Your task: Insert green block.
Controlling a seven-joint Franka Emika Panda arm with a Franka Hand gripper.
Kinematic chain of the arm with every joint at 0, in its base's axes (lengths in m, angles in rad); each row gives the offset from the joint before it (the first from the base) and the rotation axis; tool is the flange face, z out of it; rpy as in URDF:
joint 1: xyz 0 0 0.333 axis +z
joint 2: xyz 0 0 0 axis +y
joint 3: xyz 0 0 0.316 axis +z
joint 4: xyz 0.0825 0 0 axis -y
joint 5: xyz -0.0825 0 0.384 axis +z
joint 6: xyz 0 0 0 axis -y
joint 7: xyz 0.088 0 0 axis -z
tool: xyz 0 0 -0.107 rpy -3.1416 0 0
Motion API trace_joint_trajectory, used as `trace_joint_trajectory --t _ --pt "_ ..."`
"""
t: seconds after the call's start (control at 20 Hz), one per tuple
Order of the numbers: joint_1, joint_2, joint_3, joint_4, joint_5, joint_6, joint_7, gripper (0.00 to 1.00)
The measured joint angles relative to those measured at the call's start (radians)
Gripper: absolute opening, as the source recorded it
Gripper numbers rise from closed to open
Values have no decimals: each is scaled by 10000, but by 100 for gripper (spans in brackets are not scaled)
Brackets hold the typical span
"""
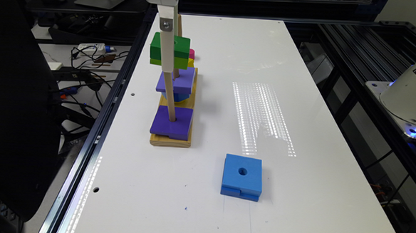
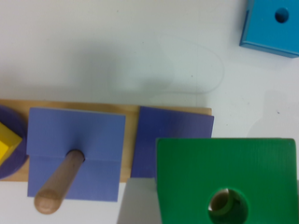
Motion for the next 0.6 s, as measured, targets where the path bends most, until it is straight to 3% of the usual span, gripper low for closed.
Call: trace_joint_trajectory --t 0.6 --pt "29 91 6 91 0 31 12 0"
